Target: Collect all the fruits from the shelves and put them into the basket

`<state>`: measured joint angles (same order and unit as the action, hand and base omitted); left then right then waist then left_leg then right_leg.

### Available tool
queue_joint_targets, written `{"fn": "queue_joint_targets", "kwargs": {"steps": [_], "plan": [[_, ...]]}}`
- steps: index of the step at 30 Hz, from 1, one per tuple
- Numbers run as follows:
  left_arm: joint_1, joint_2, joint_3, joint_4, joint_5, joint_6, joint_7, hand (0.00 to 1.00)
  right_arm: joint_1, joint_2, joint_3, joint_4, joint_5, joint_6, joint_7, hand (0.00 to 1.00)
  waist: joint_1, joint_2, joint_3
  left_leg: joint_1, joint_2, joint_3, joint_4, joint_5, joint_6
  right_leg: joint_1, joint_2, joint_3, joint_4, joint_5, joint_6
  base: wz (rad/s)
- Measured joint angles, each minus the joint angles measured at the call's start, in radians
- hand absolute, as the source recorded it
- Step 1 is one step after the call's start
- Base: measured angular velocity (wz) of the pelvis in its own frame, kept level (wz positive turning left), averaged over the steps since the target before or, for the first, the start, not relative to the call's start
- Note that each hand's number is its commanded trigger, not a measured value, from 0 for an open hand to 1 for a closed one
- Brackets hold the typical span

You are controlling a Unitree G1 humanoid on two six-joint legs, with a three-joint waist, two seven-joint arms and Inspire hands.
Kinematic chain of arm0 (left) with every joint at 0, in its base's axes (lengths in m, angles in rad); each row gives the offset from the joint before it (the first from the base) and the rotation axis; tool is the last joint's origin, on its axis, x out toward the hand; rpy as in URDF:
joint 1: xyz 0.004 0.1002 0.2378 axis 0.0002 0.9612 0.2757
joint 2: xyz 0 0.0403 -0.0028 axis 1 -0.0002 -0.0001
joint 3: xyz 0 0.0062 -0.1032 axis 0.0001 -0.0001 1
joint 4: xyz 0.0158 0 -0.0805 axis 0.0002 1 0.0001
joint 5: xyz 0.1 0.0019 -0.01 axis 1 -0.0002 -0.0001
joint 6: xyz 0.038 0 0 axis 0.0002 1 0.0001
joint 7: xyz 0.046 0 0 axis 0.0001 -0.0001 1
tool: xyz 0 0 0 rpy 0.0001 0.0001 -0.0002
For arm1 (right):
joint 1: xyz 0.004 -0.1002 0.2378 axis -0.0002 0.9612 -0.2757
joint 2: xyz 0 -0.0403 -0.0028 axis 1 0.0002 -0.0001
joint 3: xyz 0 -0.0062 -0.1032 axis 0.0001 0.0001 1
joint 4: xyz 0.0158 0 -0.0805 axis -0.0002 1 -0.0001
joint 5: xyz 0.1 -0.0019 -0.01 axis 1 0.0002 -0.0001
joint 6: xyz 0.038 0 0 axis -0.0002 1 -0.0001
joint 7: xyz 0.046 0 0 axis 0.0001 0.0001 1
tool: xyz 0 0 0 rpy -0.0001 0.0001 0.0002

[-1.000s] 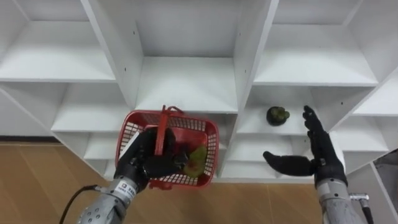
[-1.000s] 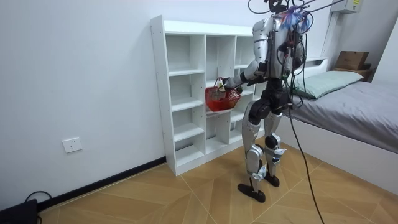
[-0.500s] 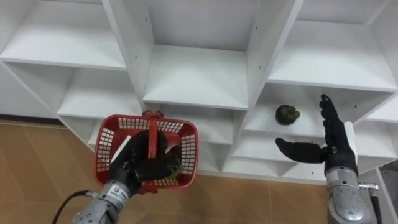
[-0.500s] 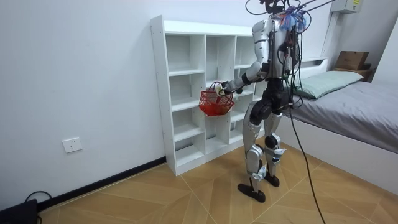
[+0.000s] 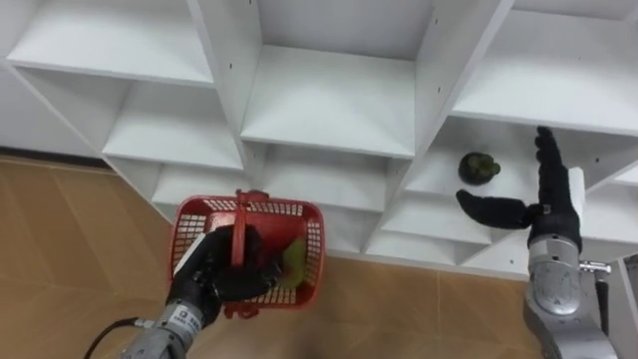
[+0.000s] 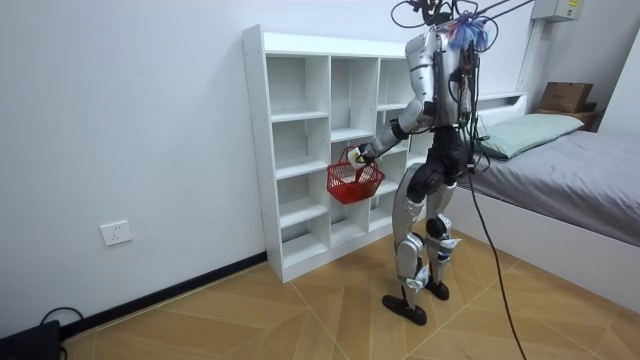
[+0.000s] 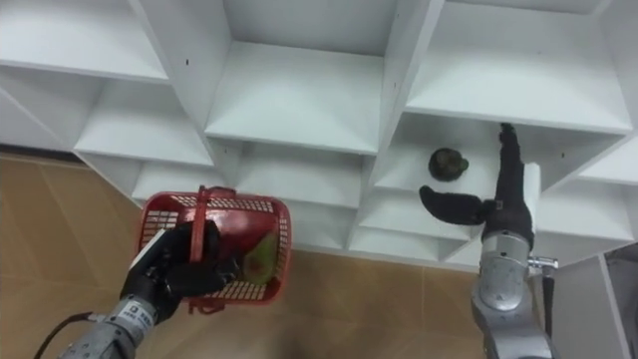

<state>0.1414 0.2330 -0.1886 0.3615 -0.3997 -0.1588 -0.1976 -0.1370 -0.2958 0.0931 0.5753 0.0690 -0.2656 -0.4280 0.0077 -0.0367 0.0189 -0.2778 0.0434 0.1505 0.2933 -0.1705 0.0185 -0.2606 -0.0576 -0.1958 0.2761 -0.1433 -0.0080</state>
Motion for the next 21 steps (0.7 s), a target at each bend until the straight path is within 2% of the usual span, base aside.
{"fn": "queue_joint_targets", "kwargs": {"steps": [7,14,15,21], "plan": [[-0.017,-0.007,0.009,0.012,0.000,0.000,0.014,1.00,-0.008,-0.029,-0.005,0.001,0.008,-0.004,-0.051,0.00,0.011,-0.001,0.0006,-0.044,0.001,0.001,0.012,0.000,0.000,-0.045,-0.009,0.001,0.018,0.000,0.000,0.00],[-0.064,-0.008,0.008,0.039,0.002,0.000,0.032,1.00,-0.070,-0.030,-0.004,0.055,0.048,-0.004,-0.076,0.00,0.024,-0.007,0.0056,-0.061,0.001,0.014,0.015,0.002,0.003,-0.069,-0.013,0.003,0.030,-0.001,-0.001,-0.02],[-0.075,-0.009,0.008,0.057,0.003,0.000,0.034,1.00,-0.082,-0.029,-0.002,0.067,0.047,-0.004,-0.077,0.00,0.024,-0.010,0.0087,-0.064,0.001,0.014,0.017,0.002,0.003,-0.075,-0.014,0.003,0.033,-0.003,-0.002,0.00],[-0.086,-0.012,0.009,0.090,0.021,0.004,0.052,1.00,-0.123,-0.029,-0.007,0.117,0.035,-0.003,-0.107,0.00,0.025,-0.011,0.0113,-0.103,0.003,0.014,0.031,0.002,0.004,-0.112,-0.015,0.001,0.045,-0.003,-0.004,-0.01]]}}
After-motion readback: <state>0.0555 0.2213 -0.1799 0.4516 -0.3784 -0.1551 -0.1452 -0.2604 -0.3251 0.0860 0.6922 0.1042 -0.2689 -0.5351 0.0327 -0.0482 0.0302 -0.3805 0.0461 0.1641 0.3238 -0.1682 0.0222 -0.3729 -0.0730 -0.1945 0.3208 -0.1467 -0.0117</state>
